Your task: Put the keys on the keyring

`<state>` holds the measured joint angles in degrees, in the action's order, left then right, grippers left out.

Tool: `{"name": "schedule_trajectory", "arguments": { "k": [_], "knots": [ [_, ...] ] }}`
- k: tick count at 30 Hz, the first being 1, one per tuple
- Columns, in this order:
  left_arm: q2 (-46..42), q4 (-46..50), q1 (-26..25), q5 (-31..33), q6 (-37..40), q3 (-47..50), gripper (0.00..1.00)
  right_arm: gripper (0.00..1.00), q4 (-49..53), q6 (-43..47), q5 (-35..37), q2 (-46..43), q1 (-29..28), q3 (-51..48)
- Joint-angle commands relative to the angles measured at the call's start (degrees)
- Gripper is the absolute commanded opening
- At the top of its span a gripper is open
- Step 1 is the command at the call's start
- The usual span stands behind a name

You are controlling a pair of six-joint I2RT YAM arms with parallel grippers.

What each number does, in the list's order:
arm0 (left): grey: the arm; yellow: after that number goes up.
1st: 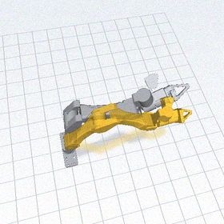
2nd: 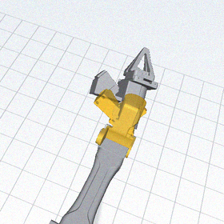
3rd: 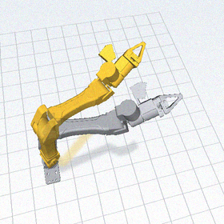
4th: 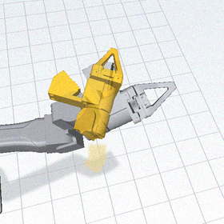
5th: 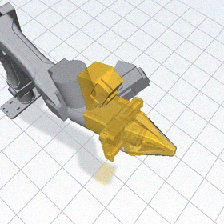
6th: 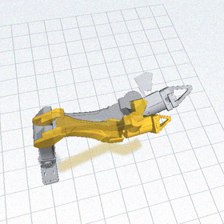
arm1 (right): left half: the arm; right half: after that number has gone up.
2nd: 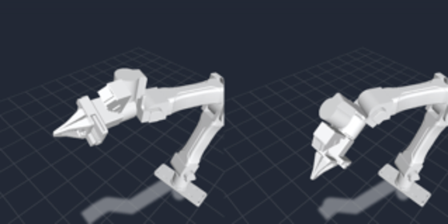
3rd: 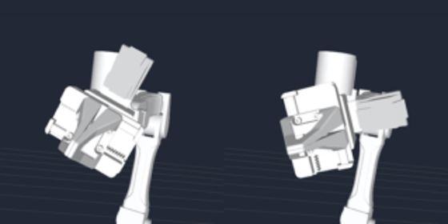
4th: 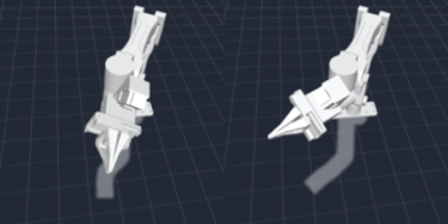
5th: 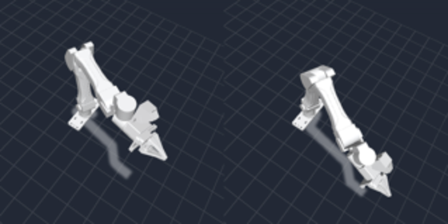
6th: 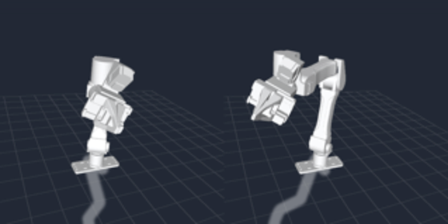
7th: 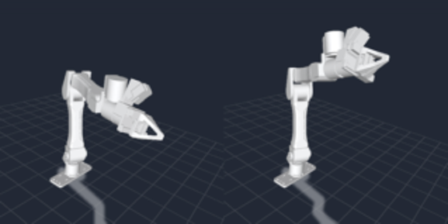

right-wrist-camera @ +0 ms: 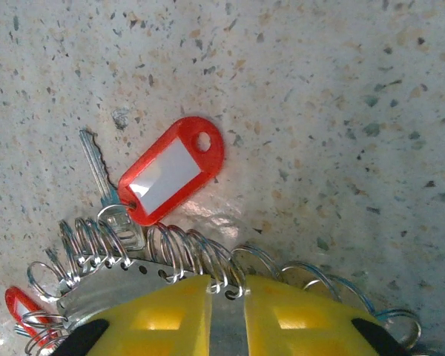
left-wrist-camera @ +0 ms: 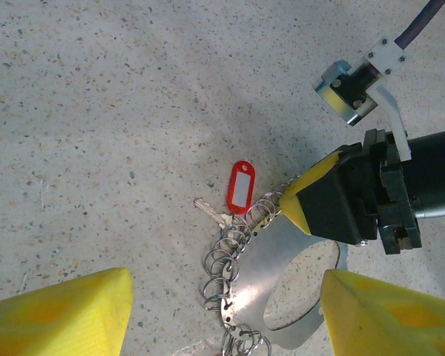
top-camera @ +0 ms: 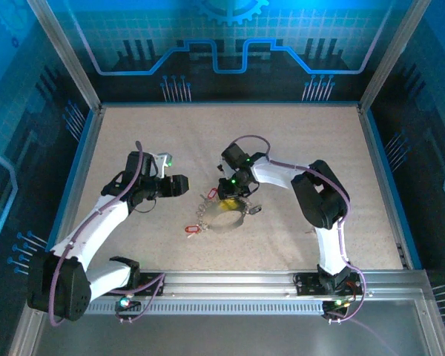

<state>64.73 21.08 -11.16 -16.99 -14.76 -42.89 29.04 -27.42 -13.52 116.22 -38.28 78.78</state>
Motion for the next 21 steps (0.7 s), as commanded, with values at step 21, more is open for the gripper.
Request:
{"name": "schedule_trajectory", "arguments": {
  "k": [21],
  "knots": [
    [-1.1, -0.3, -0.6, -2.5, 1.8, 0.4, 0.66, 0.23, 3.1, -0.5, -0.8, 2.3, -0.7, 3.9]
  ]
}}
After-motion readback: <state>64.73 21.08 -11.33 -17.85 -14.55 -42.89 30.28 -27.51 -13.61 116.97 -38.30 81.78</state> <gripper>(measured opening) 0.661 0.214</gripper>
